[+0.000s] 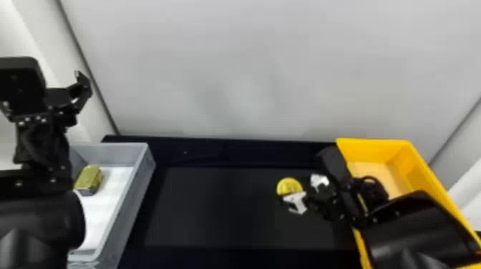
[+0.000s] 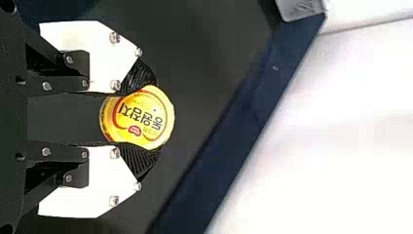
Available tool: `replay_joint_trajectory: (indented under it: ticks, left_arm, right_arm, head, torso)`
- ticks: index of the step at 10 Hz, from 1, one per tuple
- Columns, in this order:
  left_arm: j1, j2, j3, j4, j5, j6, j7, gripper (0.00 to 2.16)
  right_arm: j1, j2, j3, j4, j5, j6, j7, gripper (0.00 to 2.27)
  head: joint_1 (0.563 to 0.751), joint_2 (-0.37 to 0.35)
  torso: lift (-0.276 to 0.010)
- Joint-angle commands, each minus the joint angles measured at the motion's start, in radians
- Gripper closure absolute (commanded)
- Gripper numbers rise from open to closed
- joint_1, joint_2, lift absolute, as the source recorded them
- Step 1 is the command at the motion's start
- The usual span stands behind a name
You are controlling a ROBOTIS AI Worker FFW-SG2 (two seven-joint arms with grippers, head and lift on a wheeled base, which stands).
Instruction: Pick up the round yellow can and place it in the yellow rectangular box
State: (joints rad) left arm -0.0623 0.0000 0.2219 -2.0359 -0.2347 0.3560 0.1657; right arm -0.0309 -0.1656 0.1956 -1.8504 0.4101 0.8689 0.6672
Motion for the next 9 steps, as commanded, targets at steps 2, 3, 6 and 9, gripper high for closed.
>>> replay_joint_trajectory:
  ticks: [2,3,6,9]
  left_arm:
    - [-0.002,-0.003,-0.002,0.003,0.0,0.0,0.0,0.1]
    - [-0.001,-0.003,-0.001,0.003,0.0,0.0,0.0,0.1]
    - [-0.001,-0.003,-0.001,0.003,0.0,0.0,0.0,0.1]
    - [-0.001,-0.003,-0.001,0.002,0.002,0.0,0.0,0.1]
  right_arm:
    - [-0.012,0.006,-0.028,-0.159,0.066,0.052,-0.023,0.82]
    - [-0.012,0.005,-0.048,-0.202,0.089,0.083,-0.03,0.82]
    - [0.005,-0.005,-0.133,-0.286,0.201,0.138,-0.029,0.82]
    - [0.037,-0.008,-0.309,-0.3,0.281,0.173,-0.021,0.82]
  head:
    - [0.694,0.014]
    - [0.694,0.014]
    - [0.694,0.014]
    - [0.694,0.014]
  torso:
    - [-0.061]
    - [-0.061]
    - [-0.061]
    - [-0.061]
